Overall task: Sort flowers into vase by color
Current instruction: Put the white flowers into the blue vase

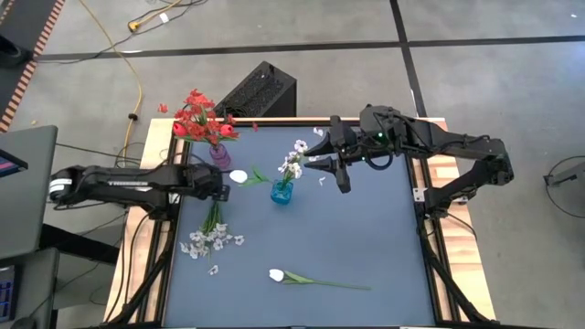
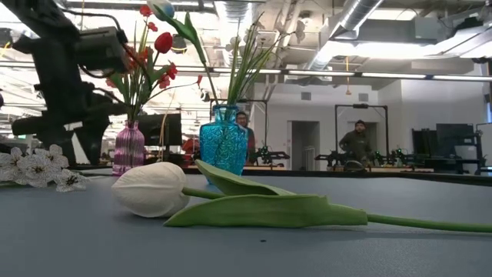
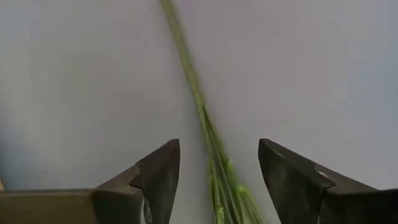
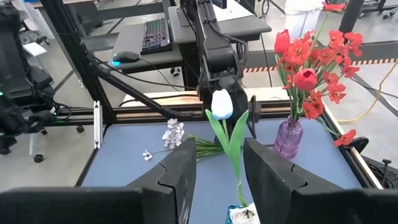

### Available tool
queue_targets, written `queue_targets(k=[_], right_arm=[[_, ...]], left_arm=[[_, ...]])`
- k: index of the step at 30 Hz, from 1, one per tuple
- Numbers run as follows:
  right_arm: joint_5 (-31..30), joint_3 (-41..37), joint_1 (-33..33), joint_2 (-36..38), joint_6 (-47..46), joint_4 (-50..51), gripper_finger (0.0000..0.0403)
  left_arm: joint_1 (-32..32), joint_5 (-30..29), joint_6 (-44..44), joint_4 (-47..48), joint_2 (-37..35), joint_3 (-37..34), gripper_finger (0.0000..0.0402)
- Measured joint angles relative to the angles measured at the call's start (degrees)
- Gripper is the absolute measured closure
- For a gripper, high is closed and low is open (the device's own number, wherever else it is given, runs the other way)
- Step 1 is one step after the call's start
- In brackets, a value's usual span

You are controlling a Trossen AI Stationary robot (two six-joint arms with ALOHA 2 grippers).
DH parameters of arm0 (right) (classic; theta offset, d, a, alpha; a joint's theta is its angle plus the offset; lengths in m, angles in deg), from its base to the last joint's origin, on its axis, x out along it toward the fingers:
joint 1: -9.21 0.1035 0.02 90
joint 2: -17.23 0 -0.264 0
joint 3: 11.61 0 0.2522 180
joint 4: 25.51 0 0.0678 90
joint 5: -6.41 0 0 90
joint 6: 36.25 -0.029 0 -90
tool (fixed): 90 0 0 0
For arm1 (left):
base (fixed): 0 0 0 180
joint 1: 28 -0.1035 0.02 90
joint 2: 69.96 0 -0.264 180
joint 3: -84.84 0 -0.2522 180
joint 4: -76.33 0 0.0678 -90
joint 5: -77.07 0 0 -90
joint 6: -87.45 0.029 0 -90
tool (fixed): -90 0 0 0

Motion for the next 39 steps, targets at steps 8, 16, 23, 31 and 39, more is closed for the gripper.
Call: queue_targets(k=[8, 16, 23, 31, 39], right_arm=[[0.02, -0.02, 0.00, 0.00, 0.37, 1.02, 0.0243], [0.02, -0.02, 0.43, 0.00, -0.50, 1.77, 0.0243], [0.02, -0.02, 0.37, 0.00, -1.62, 1.44, 0.0243], [0.02, -0.02, 0.79, 0.00, -1.76, -0.33, 0.0243], [0.02, -0.02, 0.87, -0.01, -1.73, -1.94, 0.0243]], left_arm=[[0.77, 3.40, 1.73, -3.11, 10.10, 0.32, 0.0193], [2.19, 4.12, 3.60, -0.92, 10.69, 0.26, 0.0322], [2.22, 5.34, 3.44, -1.04, 8.17, 0.30, 0.0392], [3.52, 14.65, 3.04, -0.58, -4.20, 2.64, 0.0399], [4.92, 14.76, -1.92, 12.07, -20.27, 4.43, 0.0399]])
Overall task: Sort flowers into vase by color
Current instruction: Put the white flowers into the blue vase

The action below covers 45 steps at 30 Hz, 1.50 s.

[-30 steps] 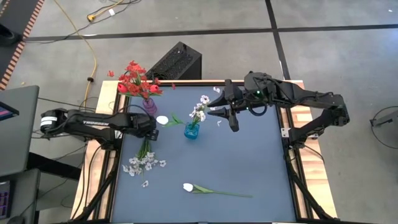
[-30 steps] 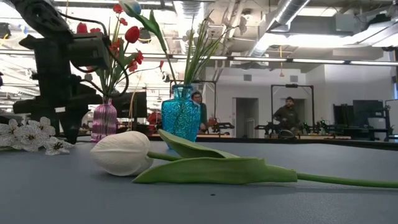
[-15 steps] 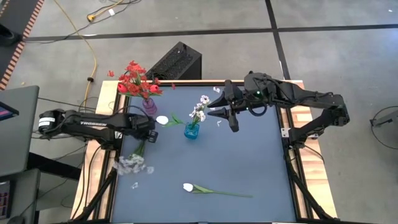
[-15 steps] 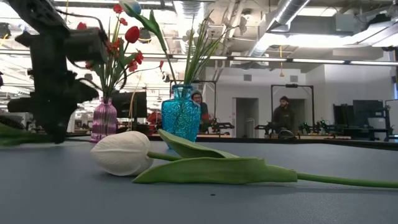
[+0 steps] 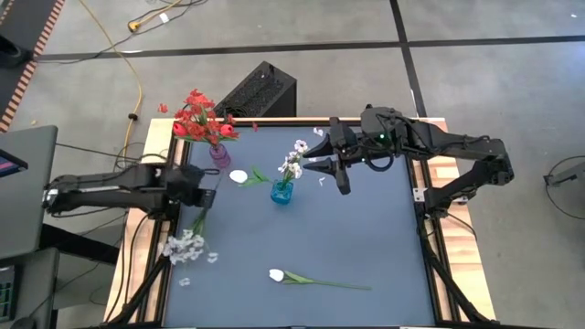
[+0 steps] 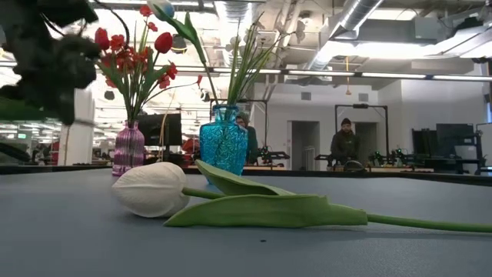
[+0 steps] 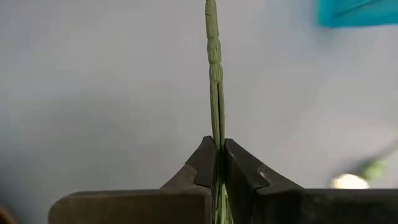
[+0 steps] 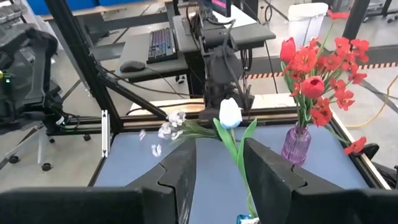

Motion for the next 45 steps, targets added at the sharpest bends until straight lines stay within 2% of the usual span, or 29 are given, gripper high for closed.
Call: queue_targets(k=[2, 5, 9, 13, 16, 18, 22, 25, 27, 32, 35, 41, 45], right_arm=[[0.00, 0.00, 0.02, -0.01, 0.10, -0.97, 0.0243], [0.06, 0.00, 0.03, 0.00, 1.33, -2.29, 0.0243], [2.01, 0.00, 1.12, -0.04, 7.30, -4.35, 0.0243], [2.56, 0.00, 2.91, -0.97, 13.04, -6.63, 0.0243], [2.53, 0.00, 3.84, -2.02, 16.52, -8.77, 0.0243], [2.48, -0.04, 4.10, -2.16, 18.83, -8.59, 0.0243], [1.11, 0.02, 5.40, -3.90, 26.55, -11.04, 0.0242], [0.40, 0.40, 7.51, -5.80, 37.57, -12.37, 0.0241], [-3.29, 1.28, 9.20, -7.09, 44.63, -13.02, 0.0241], [-19.55, 5.75, 13.04, -11.47, 58.62, -14.53, 0.0241], [-27.11, 10.03, 14.33, -15.23, 65.09, -13.89, 0.0241], [-33.10, 17.29, 15.39, -22.49, 72.11, -8.32, 0.0241], [-39.08, 19.09, 16.06, -25.39, 76.25, -7.59, 0.0241]], left_arm=[[0.00, 2.20, 1.74, -2.04, -3.85, 0.24, 0.0399], [0.01, 6.33, 4.86, -10.08, -8.41, 1.07, 0.0399], [-0.02, 6.20, 6.52, -19.80, -13.03, 2.09, 0.0399], [-0.02, 1.83, 7.46, -21.42, -16.22, 5.33, 0.0400], [-0.03, -2.22, 7.98, -22.00, -17.50, 8.18, 0.0400], [-0.06, -2.72, 8.58, -24.89, -17.60, 9.43, 0.0400], [-0.04, 1.26, 8.50, -33.48, -16.63, 10.07, 0.0400], [-0.02, 4.71, 6.15, -40.26, -14.25, 10.08, 0.0400], [0.13, 6.56, 4.59, -44.61, -12.10, 10.12, 0.0400], [2.11, 11.97, 0.98, -51.00, -4.88, 10.05, 0.0400], [4.12, 14.09, -1.14, -56.02, 0.10, 10.06, 0.0400], [8.00, 16.85, -2.91, -68.37, 9.69, 10.06, 0.0400], [10.09, 17.30, -4.04, -72.87, 13.54, 10.12, 0.0400]])
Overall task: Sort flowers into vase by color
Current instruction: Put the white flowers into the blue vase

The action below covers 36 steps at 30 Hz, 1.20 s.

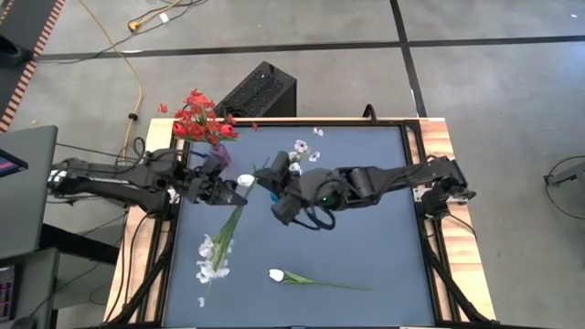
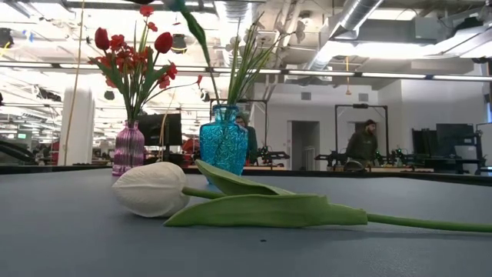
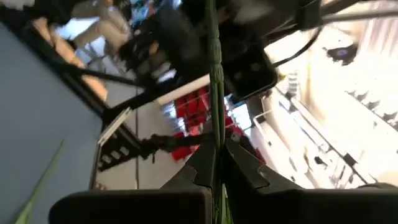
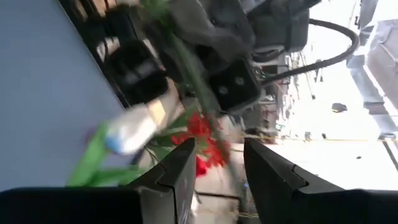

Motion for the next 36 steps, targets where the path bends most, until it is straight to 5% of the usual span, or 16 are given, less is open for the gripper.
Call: queue_targets(k=[11, 19, 22, 30, 36], right_arm=[[-1.79, 0.19, 1.44, -0.93, 5.39, -0.48, 0.0250], [-1.88, 0.17, 1.40, -0.93, 5.71, 1.95, 0.0365], [-1.87, 0.17, 1.40, -0.93, 5.61, 3.03, 0.0373], [1.26, 0.26, 2.04, -0.34, -2.91, 7.14, 0.0373], [9.29, 0.62, 2.25, 2.83, -11.54, 8.11, 0.0373]], left_arm=[[1.61, 0.03, 1.46, -0.41, 2.34, -0.07, 0.0400], [1.65, 0.10, 1.85, -0.81, 2.31, -0.02, 0.0399], [1.65, -0.16, 3.47, -0.80, 2.40, -0.02, 0.0396], [1.54, -2.79, 9.75, -2.35, 1.05, -0.10, 0.0319], [1.45, -3.89, 14.53, -13.04, -0.81, 0.00, 0.0254]])
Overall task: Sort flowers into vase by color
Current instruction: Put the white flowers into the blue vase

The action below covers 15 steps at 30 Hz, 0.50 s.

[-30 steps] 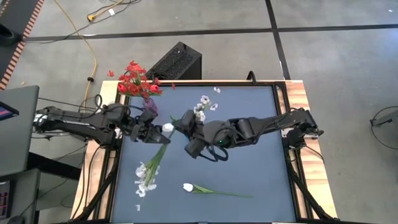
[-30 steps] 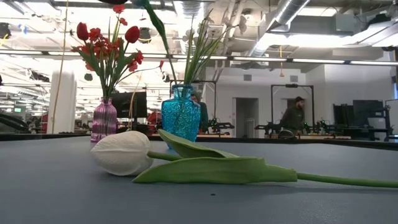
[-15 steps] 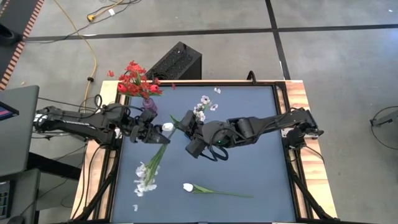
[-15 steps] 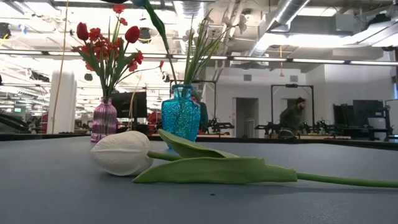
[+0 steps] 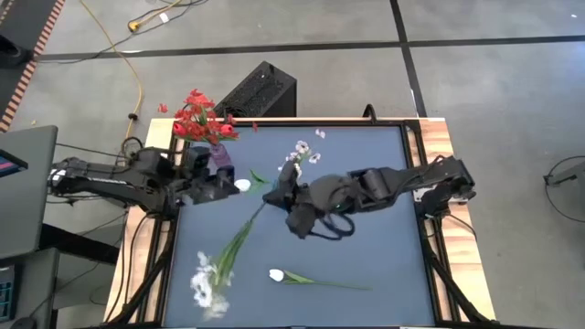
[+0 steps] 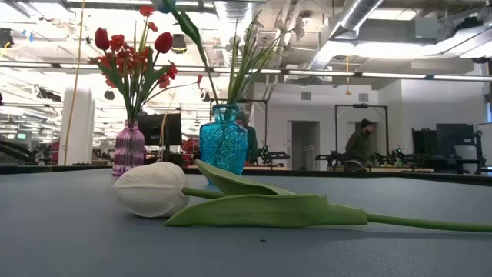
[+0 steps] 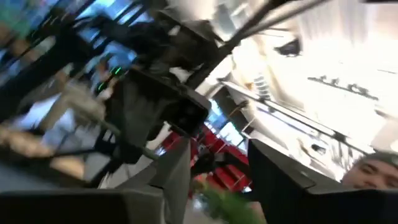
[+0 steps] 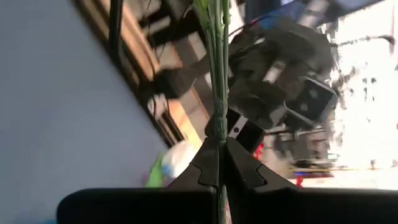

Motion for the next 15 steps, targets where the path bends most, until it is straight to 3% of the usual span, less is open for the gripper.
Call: queue_targets(k=[8, 15], right_arm=[[14.52, 1.04, -6.18, 3.75, -26.10, 0.92, 0.0373], [40.03, 1.01, -15.42, 3.91, -51.13, -6.30, 0.0371]], left_arm=[[-0.02, -2.84, 22.36, -1.17, -3.67, 2.57, 0.0233], [-0.06, -9.73, 46.93, 15.22, -3.47, 10.33, 0.0233]])
